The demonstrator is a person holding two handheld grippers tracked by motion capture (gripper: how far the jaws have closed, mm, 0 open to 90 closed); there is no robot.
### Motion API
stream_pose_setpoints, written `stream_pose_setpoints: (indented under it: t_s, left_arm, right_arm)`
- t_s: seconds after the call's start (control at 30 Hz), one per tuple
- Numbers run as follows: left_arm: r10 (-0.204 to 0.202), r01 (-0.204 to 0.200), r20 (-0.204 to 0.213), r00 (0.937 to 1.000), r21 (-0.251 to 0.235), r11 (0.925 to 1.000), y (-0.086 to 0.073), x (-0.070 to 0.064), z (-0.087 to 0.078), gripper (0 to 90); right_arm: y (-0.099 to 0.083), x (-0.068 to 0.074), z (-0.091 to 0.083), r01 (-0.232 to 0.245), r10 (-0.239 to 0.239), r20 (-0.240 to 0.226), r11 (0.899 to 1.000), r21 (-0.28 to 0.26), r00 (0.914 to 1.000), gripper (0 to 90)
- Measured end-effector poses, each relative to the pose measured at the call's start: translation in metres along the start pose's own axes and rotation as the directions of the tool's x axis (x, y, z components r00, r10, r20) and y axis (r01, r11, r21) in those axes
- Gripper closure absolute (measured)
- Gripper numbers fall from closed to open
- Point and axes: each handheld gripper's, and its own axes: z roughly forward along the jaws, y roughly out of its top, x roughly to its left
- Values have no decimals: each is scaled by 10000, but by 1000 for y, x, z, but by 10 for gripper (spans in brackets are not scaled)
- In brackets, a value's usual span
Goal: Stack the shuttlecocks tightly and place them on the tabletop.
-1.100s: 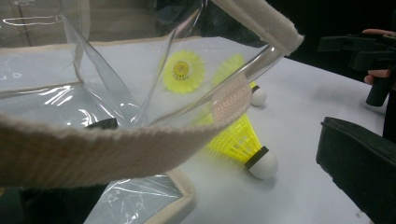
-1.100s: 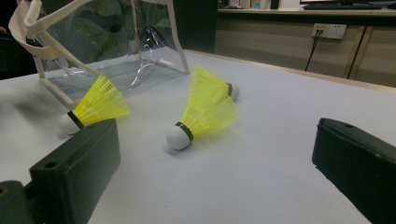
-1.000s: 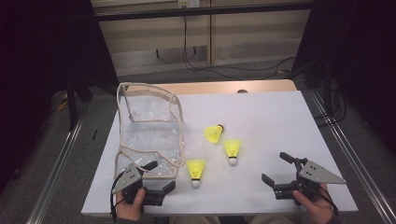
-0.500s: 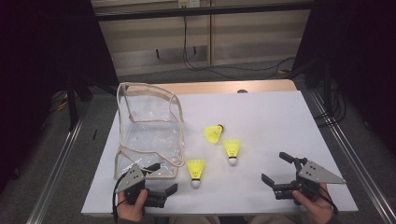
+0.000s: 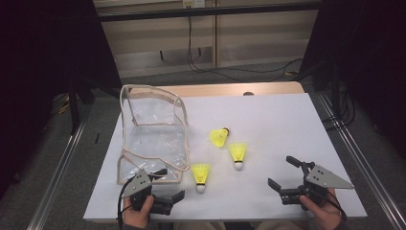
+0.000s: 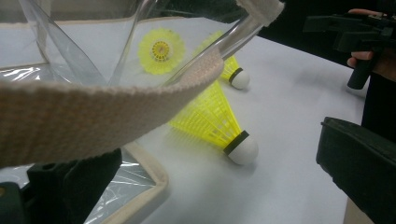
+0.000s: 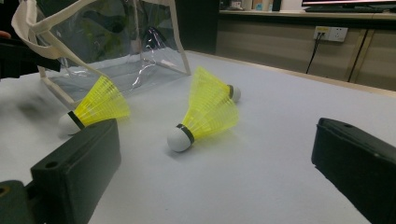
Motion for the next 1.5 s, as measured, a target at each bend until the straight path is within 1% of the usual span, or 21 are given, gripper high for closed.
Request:
stream_pose_setpoints:
  t_s: [0.07,0.13,0.17,0.23,0.4,0.47,0.53,0.7,0.8,0.97,1.07,1.2,1.23,1.3,1.37,1.4,1.5]
  left_arm:
    - [-15,15,30,10000,14,10000,0,-1,1,0]
    - [97,-97,46,9999,88,9999,1,-2,1,0]
    - [51,-52,67,10000,85,10000,1,-3,2,0]
    - [112,-113,99,9999,121,9999,1,-3,2,0]
    - [71,-74,199,9998,167,9998,1,-5,4,0]
    - [42,-47,295,9996,160,9999,1,-6,6,0]
    - [90,-101,370,9993,273,9996,1,-7,6,3]
    - [198,-216,609,9979,296,9993,2,-10,10,28]
    - [189,-204,608,9980,241,9995,3,-11,12,29]
    - [127,-140,751,9971,167,9998,4,-14,16,28]
    - [189,-198,747,9970,107,9997,5,-15,18,28]
    - [29,-30,792,9969,10,10000,6,-18,22,26]
    - [64,-65,829,9965,13,10000,6,-18,22,26]
    - [113,-120,773,9969,76,9999,7,-20,24,25]
    - [-25,30,788,9969,-62,10000,7,-21,25,23]
    - [5,-5,846,9964,1,10000,8,-22,26,23]
    - [140,-151,720,9973,153,9998,9,-26,29,23]
  right_arm:
    - [0,0,0,0,0,4,10000,14,10000,6]
    - [0,0,1,-18,18,-19,10000,19,10000,7]
    - [0,0,1,-12,13,-21,10000,17,10000,6]
    - [0,0,0,1,-1,-4,10000,9,10000,6]
    - [0,0,1,4,-4,-22,10000,9,10000,6]
    - [0,0,1,3,-3,-11,10000,34,10000,6]
    - [0,0,1,-3,3,-20,10000,26,10000,6]
    - [0,0,0,-29,29,13,10000,1,10000,6]
    - [0,-1,0,8,-8,15,10000,16,10000,6]
    - [-1,0,1,-13,13,23,10000,18,10000,5]
    - [0,0,1,4,-4,11,10000,-8,10000,5]
    - [0,0,1,-9,9,-30,10000,7,10000,5]
    - [0,0,1,0,0,-32,10000,7,10000,5]
    - [0,0,1,-21,21,-46,10000,-2,10000,5]
    - [0,0,0,-40,40,-27,10000,-15,10000,6]
    - [0,-1,0,-38,38,-28,10000,-17,10000,5]
    - [0,-1,0,-56,56,-32,10000,-23,10000,5]
